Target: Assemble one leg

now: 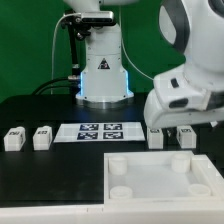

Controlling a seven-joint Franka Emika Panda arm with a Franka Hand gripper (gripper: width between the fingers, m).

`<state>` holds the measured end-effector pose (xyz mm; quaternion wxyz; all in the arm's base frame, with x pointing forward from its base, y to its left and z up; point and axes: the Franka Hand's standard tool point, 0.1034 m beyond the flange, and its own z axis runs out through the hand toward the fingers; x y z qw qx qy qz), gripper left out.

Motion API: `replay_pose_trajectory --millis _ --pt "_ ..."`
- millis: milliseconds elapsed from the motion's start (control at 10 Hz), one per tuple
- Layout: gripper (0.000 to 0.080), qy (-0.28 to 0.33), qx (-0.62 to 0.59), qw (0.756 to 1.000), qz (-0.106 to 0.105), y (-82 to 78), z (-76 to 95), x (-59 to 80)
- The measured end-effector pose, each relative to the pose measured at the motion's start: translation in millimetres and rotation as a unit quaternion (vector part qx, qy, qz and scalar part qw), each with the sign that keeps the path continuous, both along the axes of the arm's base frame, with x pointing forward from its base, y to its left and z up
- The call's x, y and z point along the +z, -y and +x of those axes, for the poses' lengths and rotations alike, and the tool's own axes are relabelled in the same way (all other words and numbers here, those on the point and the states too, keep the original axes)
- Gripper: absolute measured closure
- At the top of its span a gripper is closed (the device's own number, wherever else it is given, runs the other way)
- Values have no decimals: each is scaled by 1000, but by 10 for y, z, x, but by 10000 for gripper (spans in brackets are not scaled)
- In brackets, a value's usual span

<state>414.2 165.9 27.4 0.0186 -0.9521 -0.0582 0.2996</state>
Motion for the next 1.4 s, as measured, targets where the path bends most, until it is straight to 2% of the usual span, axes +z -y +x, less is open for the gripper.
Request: replay_pose_trajectory --millis 100,200,300,1000,1200,1300,1400 --pt "151 -52 7 999 -7 8 -100 5" --pt "151 -89 9 996 -11 -21 -83 -16" --pt "151 -97 6 995 -13 -55 -38 -48" --pt "151 -110 -1 994 -10 -54 -96 -122" --pt "413 -110 -1 994 -10 -55 -97 -122" --pt "413 -110 -1 994 -10 -54 -97 -121" --pt "514 -110 0 994 -10 -55 -96 -120"
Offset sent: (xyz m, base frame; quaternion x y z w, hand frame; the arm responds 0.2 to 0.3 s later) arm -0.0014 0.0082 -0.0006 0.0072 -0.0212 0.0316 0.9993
